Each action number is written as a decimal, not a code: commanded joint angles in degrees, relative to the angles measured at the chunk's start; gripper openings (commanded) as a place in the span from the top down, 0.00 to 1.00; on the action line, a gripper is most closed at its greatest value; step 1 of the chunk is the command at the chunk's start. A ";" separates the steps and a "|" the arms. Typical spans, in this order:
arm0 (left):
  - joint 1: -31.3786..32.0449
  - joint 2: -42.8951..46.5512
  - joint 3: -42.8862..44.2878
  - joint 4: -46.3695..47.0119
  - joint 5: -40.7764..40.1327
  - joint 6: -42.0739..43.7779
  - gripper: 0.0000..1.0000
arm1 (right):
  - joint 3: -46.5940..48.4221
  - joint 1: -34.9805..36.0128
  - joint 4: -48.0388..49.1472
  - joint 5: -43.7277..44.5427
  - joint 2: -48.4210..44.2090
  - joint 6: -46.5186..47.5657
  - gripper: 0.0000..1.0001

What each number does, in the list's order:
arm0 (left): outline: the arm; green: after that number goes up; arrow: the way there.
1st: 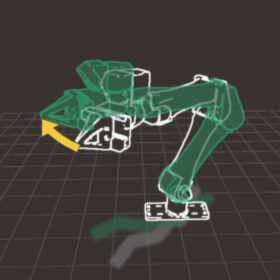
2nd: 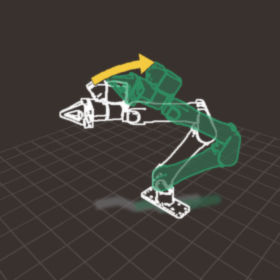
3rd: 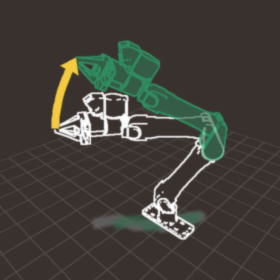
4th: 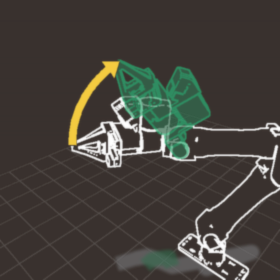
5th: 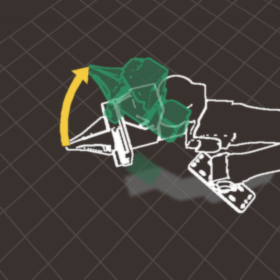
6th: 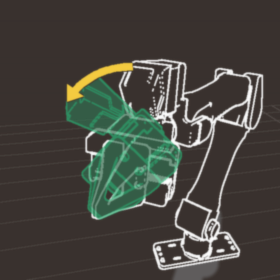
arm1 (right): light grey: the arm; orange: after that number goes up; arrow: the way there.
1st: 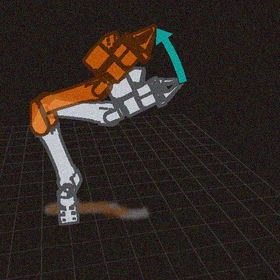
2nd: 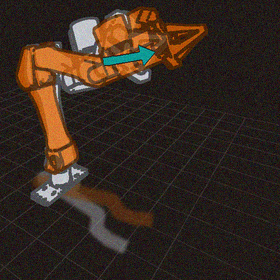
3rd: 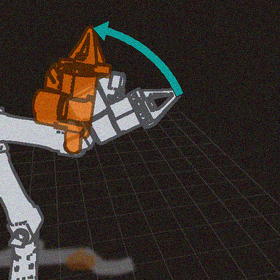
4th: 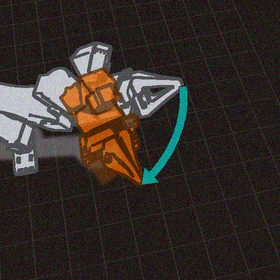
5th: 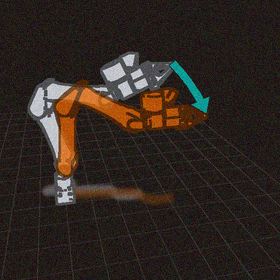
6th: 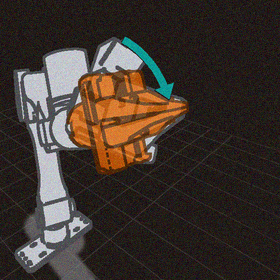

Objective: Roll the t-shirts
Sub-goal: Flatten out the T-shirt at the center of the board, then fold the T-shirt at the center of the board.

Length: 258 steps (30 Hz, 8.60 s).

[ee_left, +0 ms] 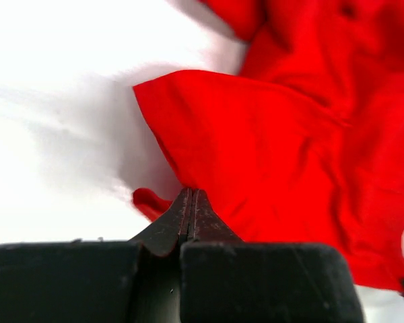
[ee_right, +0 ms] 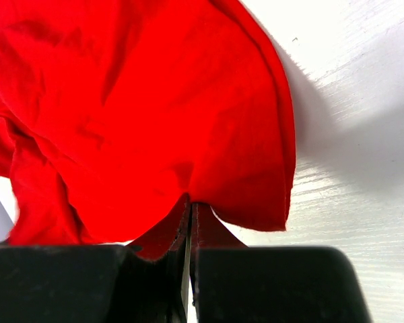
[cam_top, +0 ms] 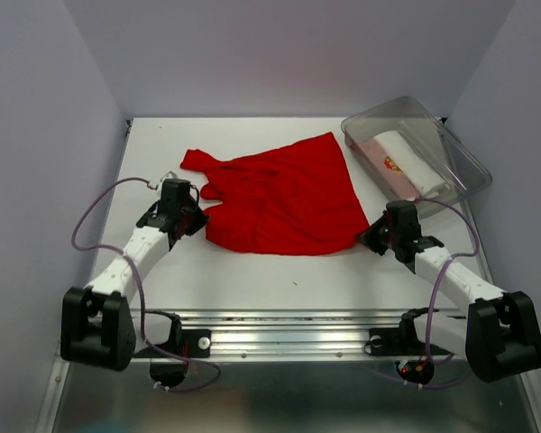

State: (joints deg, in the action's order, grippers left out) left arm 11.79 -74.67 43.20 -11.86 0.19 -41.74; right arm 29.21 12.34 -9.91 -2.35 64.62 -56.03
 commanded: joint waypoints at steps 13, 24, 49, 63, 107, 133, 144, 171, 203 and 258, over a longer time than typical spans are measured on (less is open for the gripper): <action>3.24 30.73 -6.20 -15.22 2.28 -10.58 0.29 | 3.84 -0.30 1.21 0.42 2.79 1.54 0.99; 3.15 14.40 3.64 -14.87 -11.08 -0.55 0.23 | 2.52 -0.30 0.07 0.94 -0.28 1.63 0.99; 1.30 -6.18 -0.57 -7.68 -8.04 -3.00 0.01 | 2.43 -0.30 -0.11 0.85 -1.16 1.27 0.99; 3.59 -6.82 -1.54 -4.93 -6.85 -4.40 0.01 | 2.17 -0.30 0.07 0.95 -0.99 0.92 0.99; 5.26 -9.71 4.69 -0.79 -4.31 -4.50 1.00 | 1.37 -0.30 1.12 1.03 -0.46 0.57 0.99; -14.42 0.32 58.04 -5.73 3.15 5.18 1.00 | 45.20 -0.30 -4.15 -17.05 3.84 17.27 0.99; -21.98 -1.09 74.20 -2.82 5.97 2.89 1.00 | 64.29 -0.30 -1.08 -30.60 8.50 16.66 0.99; -23.66 10.25 94.70 -1.06 -12.14 9.92 1.00 | 74.33 0.23 -7.48 -38.26 -5.38 15.16 0.99; -15.22 -36.76 67.01 3.24 1.92 12.29 1.00 | 41.62 0.23 -20.32 1.03 21.59 23.07 0.99; -10.03 -56.36 78.61 11.42 5.70 7.46 1.00 | 47.87 0.23 -21.46 17.82 31.53 26.59 0.99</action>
State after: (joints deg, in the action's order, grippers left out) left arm 2.59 -133.67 118.43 -5.56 4.43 -35.97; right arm 75.16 12.93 -30.09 10.33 95.81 -30.89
